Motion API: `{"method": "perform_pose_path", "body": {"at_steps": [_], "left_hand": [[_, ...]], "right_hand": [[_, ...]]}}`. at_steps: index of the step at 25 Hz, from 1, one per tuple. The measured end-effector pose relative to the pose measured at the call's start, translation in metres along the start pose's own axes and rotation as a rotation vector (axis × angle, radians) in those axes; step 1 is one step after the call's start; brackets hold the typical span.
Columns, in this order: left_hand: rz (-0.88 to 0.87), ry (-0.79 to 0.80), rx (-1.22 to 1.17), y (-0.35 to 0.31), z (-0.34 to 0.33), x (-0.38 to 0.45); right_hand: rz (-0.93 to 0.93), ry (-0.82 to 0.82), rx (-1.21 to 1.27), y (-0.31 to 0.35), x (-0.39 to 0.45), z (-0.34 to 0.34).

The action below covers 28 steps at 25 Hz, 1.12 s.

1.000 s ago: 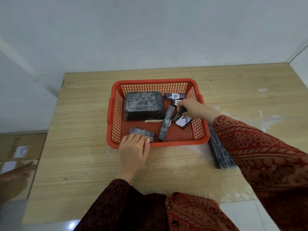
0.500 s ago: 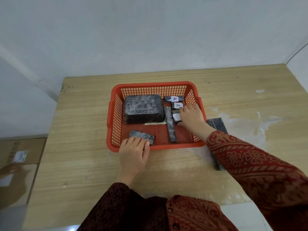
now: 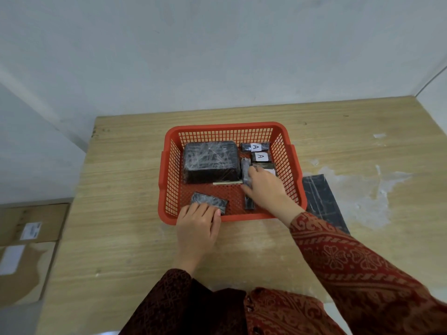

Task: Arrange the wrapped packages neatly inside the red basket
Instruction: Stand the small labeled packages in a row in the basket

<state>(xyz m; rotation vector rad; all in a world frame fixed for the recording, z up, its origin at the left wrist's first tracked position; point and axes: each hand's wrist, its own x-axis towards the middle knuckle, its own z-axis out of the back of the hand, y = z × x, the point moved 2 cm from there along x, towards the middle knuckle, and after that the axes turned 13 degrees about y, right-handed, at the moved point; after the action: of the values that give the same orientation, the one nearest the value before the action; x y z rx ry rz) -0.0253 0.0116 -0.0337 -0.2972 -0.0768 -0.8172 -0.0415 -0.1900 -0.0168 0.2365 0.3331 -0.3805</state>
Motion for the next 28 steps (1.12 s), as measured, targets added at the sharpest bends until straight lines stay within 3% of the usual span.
{"method": "perform_pose_path", "body": {"at_steps": [2,5,12,14,18,20,23,28], "left_hand": [[0.003,0.014,0.001,0.000,0.000,0.000],[0.012,0.026,0.000,-0.001,0.001,0.000],[0.014,0.030,-0.010,-0.001,0.001,0.000],[0.014,0.024,-0.011,-0.001,0.000,-0.001],[0.018,0.024,-0.015,-0.001,-0.001,-0.001],[0.021,0.028,-0.012,-0.001,-0.001,-0.001],[0.021,0.035,-0.002,-0.001,0.000,0.000],[0.012,0.035,0.001,0.000,0.000,0.000]], "right_hand": [[-0.059,0.130,0.147,0.009,-0.001,-0.009],[-0.117,0.157,0.312,0.007,0.002,-0.014],[-0.147,-0.049,0.611,-0.024,-0.005,0.022],[-0.055,-0.085,0.556,-0.036,-0.009,0.037],[0.202,0.231,0.284,-0.057,-0.015,0.047],[0.256,0.307,0.261,-0.056,-0.015,0.041],[0.267,0.407,0.261,-0.045,-0.010,0.022],[0.234,0.526,0.009,-0.039,0.000,0.000]]}}
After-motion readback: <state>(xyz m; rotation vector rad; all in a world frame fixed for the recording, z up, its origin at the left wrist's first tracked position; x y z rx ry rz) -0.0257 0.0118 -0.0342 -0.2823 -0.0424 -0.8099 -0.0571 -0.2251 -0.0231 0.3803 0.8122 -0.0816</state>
